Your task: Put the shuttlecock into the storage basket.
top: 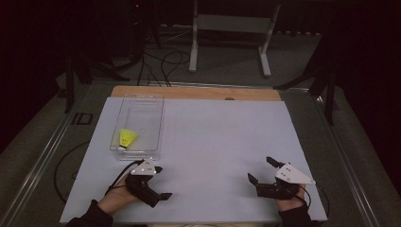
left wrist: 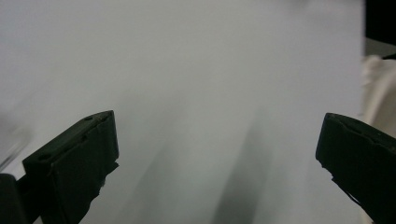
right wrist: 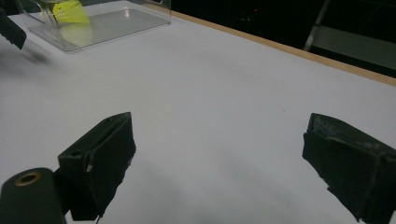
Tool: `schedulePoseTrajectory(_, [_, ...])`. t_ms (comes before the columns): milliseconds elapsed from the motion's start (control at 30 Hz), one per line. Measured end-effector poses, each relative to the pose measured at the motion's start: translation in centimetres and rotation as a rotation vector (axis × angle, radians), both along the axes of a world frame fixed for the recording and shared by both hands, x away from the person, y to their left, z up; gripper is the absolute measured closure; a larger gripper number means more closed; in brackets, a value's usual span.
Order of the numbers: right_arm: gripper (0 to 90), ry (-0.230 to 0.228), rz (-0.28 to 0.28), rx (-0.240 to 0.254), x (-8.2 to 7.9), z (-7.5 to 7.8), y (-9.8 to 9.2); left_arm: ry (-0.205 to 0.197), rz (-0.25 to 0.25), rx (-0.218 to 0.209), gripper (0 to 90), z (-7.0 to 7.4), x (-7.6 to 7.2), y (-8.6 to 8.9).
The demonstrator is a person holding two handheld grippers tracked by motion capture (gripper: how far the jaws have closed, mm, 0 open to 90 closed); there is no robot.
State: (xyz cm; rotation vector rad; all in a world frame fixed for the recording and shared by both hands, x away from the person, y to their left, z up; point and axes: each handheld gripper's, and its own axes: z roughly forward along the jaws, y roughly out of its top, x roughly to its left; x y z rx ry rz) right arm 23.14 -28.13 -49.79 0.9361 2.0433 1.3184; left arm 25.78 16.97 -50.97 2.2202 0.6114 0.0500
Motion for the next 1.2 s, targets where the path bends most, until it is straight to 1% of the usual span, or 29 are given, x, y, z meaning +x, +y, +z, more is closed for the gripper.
schedulePoseTrajectory(67, [9.0,0.002,0.000,0.002,0.0,0.0,0.0,0.006,0.029,-0.007,0.0,-0.2,-0.1,0.5])
schedulePoseTrajectory(200, [9.0,0.002,-0.002,0.002,0.0,0.0,0.0,0.003,0.072,-0.012,0.0,-0.6,-0.3,1.0])
schedulePoseTrajectory(300, [9.0,0.002,-0.001,-0.001,0.0,0.0,0.0,0.007,0.105,-0.028,0.0,-0.8,-0.4,1.3])
schedulePoseTrajectory(333, [9.0,0.002,-0.001,-0.001,0.0,0.0,0.0,0.007,0.105,-0.028,0.0,-0.8,-0.4,1.3])
schedulePoseTrajectory(367, [9.0,0.000,0.000,-0.001,0.0,0.0,0.0,0.012,0.126,-0.042,0.0,-0.8,-0.4,1.5])
schedulePoseTrajectory(400, [9.0,-0.002,-0.002,0.000,0.0,0.0,-0.1,-0.002,0.138,-0.053,0.0,-0.8,-0.5,1.6])
schedulePoseTrajectory(433, [9.0,-0.001,-0.002,0.002,0.0,0.0,-0.1,-0.013,0.143,-0.050,0.0,-0.7,-0.6,1.6])
schedulePoseTrajectory(467, [9.0,0.000,-0.002,0.001,0.0,0.0,-0.1,-0.013,0.143,-0.050,0.0,-0.7,-0.6,1.6])
schedulePoseTrajectory(500, [9.0,0.000,-0.002,0.001,0.0,0.0,-0.1,-0.029,0.151,-0.048,0.0,-0.7,-0.7,1.6])
schedulePoseTrajectory(533, [9.0,0.000,-0.002,0.001,0.0,0.0,-0.1,-0.029,0.151,-0.048,0.0,-0.7,-0.7,1.6])
schedulePoseTrajectory(567, [9.0,-0.001,-0.002,0.000,0.0,0.0,-0.1,-0.058,0.168,-0.047,0.0,-0.6,-0.9,1.6])
schedulePoseTrajectory(600, [9.0,-0.001,-0.002,0.001,-0.1,0.0,-0.1,-0.074,0.178,-0.049,0.0,-0.6,-1.0,1.6])
schedulePoseTrajectory(767, [9.0,0.000,-0.004,0.004,0.0,0.0,-0.1,-0.064,0.181,-0.045,0.0,-0.8,-1.0,1.6])
schedulePoseTrajectory(867, [9.0,0.001,-0.003,0.004,-0.1,0.0,-0.1,-0.068,0.201,-0.042,0.0,-1.0,-1.0,1.6])
schedulePoseTrajectory(933, [9.0,0.001,-0.001,0.003,0.0,0.0,-0.1,-0.068,0.201,-0.042,0.0,-1.0,-1.0,1.6])
schedulePoseTrajectory(967, [9.0,0.004,0.000,0.005,-0.1,0.0,-0.1,-0.065,0.206,-0.050,0.0,-1.1,-1.0,1.5])
schedulePoseTrajectory(1100, [9.0,0.005,0.001,0.006,0.0,-0.1,-0.1,-0.077,0.215,-0.044,0.0,-1.2,-1.0,1.5])
schedulePoseTrajectory(1200, [9.0,0.008,0.003,0.008,0.0,-0.1,-0.1,-0.082,0.231,-0.057,0.0,-1.1,-1.0,1.7])
